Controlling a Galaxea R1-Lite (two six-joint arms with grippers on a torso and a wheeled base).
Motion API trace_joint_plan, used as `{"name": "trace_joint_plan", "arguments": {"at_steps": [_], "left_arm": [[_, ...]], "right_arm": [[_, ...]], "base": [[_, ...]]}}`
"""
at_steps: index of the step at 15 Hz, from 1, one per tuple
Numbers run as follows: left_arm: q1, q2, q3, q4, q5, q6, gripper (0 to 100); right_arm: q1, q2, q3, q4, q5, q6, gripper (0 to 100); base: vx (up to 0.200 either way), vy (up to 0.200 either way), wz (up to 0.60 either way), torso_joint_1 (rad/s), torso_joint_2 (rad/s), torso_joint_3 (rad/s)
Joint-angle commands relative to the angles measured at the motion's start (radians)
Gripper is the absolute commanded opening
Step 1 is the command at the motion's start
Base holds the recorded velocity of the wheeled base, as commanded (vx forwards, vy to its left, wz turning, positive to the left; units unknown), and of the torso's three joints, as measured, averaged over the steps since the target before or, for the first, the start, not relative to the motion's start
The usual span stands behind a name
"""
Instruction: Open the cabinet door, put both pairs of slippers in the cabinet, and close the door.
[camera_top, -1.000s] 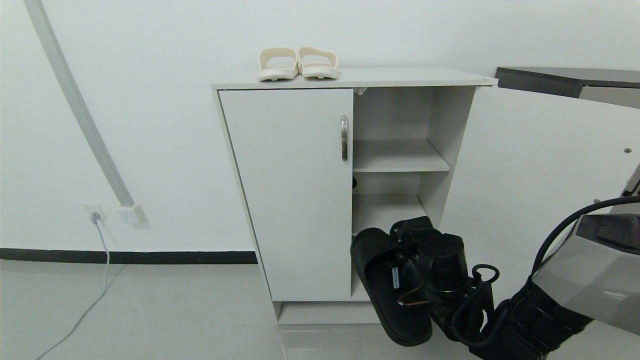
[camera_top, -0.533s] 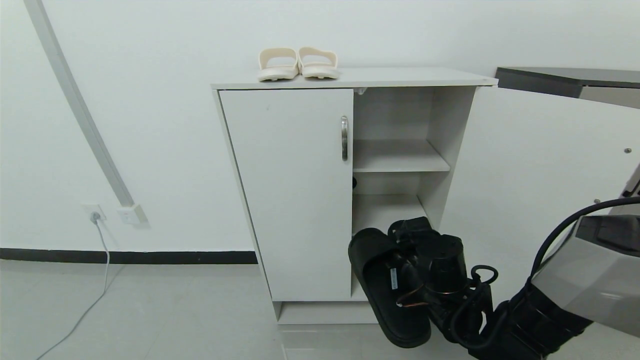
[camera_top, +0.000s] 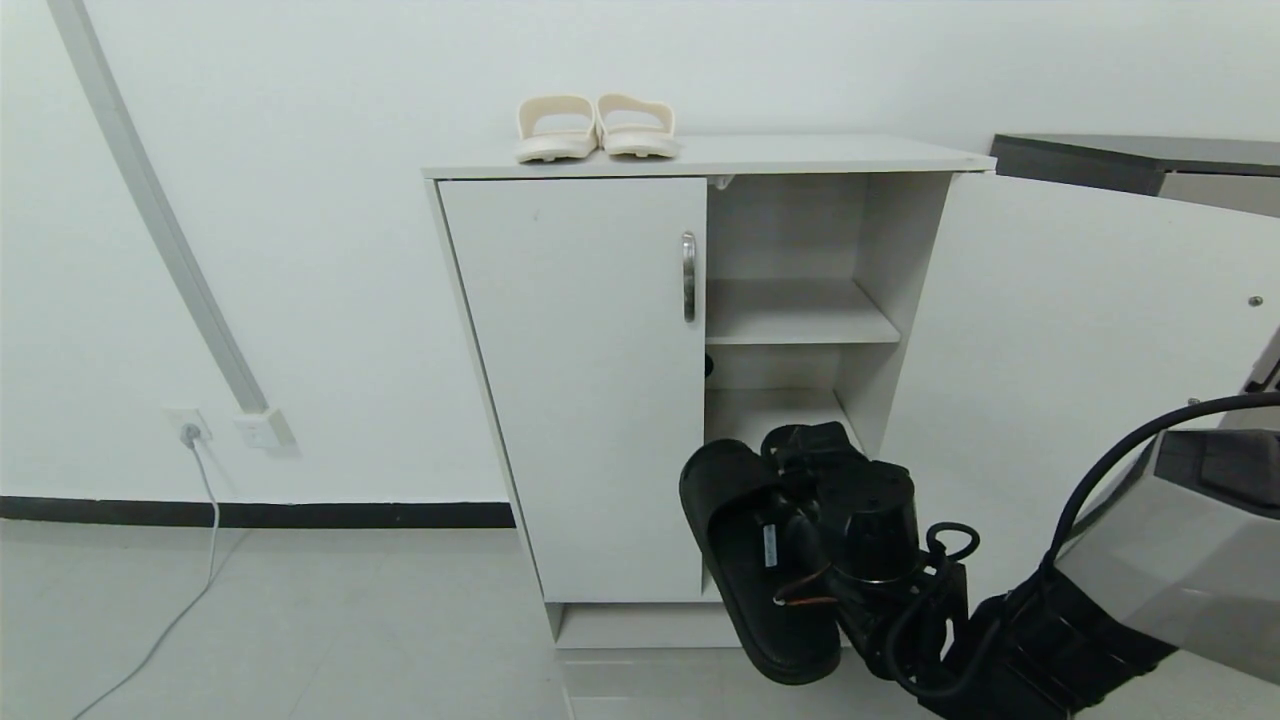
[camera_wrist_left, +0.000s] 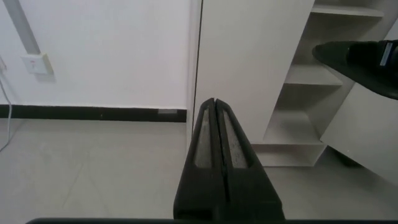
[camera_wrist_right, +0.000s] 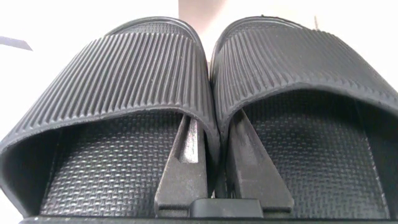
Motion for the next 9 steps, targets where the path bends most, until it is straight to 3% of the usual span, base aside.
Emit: {"name": "trace_joint_plan", "arguments": {"at_steps": [1,3,5,6,9], "left_arm": [[0.000,0.002,0.000,0.000,0.000,-0.012,0],[0.000,0.002,0.000,0.000,0.000,-0.033,0],[0.000,0.002,0.000,0.002,0.003,-0.046,0],[0.000,0.002,0.000,0.000,0.003,-0.046,0],[0.000,0.002,0.000,0.000,0.001,-0.046,0]], "right_arm": [[0.006,0.011,-0.060,0.038,-0.027,0.024,0],[0.010,0.028,-0.162,0.183,-0.141,0.108,0],[0.010,0.031,-0.243,0.351,-0.171,0.225,0],[0.010,0.028,-0.264,0.417,-0.173,0.265,0],[0.007,0.030,-0.261,0.426,-0.173,0.275,0]], "base": [[0.000,0.000,0.00,0.000,0.00,0.000],[0.000,0.000,0.00,0.000,0.00,0.000],[0.000,0.000,0.00,0.000,0.00,0.000],[0.000,-0.200,0.00,0.002,0.00,0.002],[0.000,-0.200,0.00,0.004,0.00,0.004]]}}
